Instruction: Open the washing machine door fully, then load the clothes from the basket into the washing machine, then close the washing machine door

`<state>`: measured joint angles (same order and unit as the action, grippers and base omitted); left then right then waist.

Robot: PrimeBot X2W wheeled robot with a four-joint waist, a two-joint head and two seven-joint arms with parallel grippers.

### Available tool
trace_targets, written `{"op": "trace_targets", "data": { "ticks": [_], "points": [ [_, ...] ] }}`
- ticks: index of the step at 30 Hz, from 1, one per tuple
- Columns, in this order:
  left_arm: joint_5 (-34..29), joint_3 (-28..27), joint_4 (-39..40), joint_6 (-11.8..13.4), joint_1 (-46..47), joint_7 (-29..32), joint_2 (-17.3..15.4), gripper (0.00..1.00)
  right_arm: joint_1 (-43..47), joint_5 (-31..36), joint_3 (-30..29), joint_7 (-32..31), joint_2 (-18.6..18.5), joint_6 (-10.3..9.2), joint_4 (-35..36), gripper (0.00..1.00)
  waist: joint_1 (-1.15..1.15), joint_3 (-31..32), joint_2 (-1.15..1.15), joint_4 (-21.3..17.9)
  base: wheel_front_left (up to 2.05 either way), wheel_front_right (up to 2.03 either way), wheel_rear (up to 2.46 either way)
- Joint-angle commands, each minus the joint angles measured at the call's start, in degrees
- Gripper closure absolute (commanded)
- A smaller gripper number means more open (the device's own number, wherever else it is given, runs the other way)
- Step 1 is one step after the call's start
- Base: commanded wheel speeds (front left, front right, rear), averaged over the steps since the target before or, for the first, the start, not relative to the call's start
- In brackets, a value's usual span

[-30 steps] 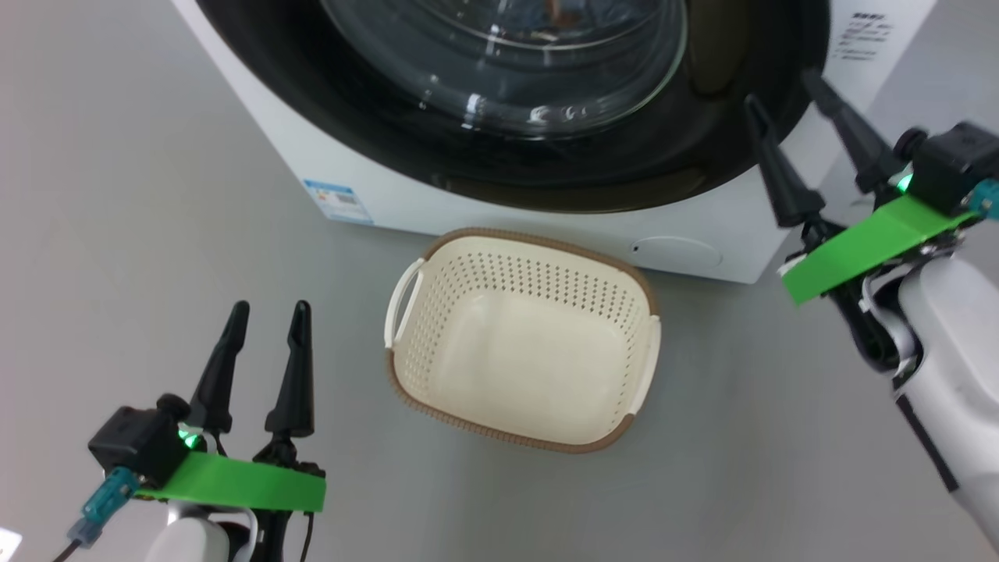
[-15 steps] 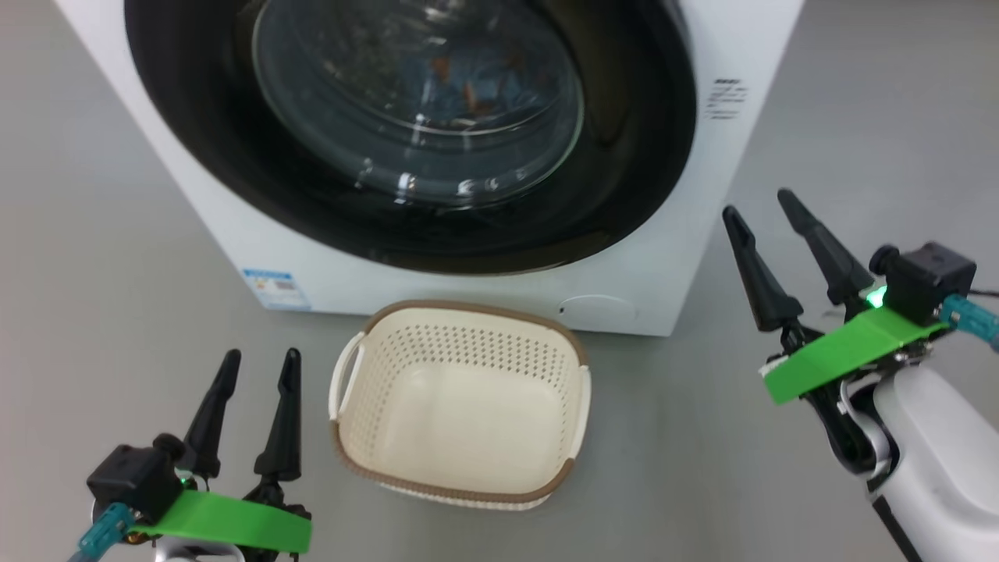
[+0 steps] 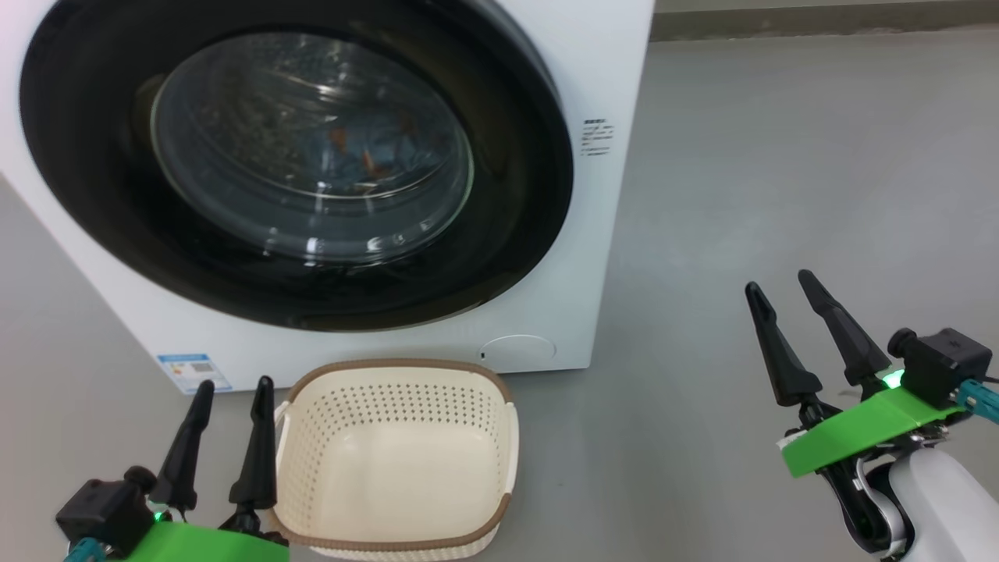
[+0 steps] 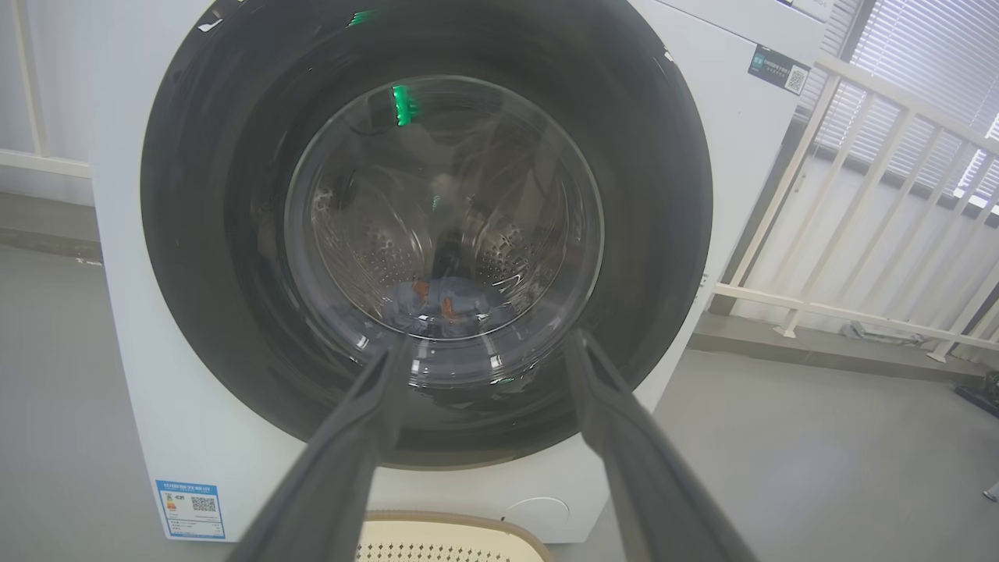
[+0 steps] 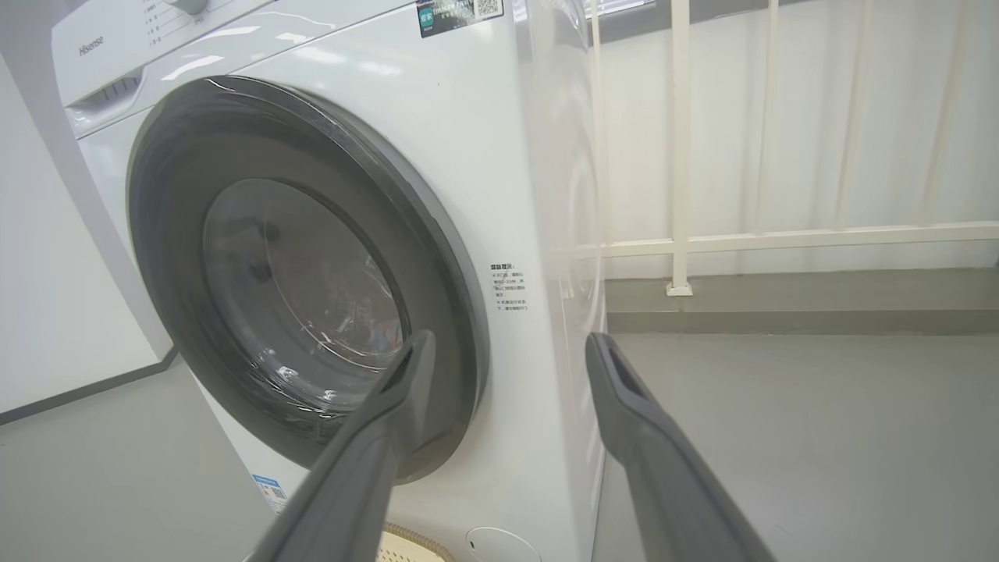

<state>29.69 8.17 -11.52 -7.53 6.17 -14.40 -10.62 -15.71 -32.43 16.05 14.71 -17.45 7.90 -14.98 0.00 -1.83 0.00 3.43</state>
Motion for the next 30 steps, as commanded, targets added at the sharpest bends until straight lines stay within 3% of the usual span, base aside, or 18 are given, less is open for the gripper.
{"op": "trace_targets", "data": {
  "ticks": [1,13,30],
  "points": [
    [0.6,-2.5,1.9,0.0,0.4,-0.6,-1.6,0.0,1.0,0.6,-0.3,0.3,-0.3,-0.42,2.0,0.0,0.0,1.5,0.0,-2.4,0.0,0.0,0.0],
    [0.2,-3.8,2.8,0.0,-0.9,-0.6,-1.8,0.0,5.3,2.4,-4.6,0.3,0.0,-0.42,3.9,0.0,0.0,1.8,0.0,-4.4,0.0,0.0,0.0],
    [-0.6,-3.6,2.1,0.0,-0.7,-0.6,-1.6,0.0,6.1,3.8,-5.9,0.3,0.9,-0.42,3.5,0.0,0.0,1.6,0.0,-3.4,0.0,0.0,0.0]
  ]
}}
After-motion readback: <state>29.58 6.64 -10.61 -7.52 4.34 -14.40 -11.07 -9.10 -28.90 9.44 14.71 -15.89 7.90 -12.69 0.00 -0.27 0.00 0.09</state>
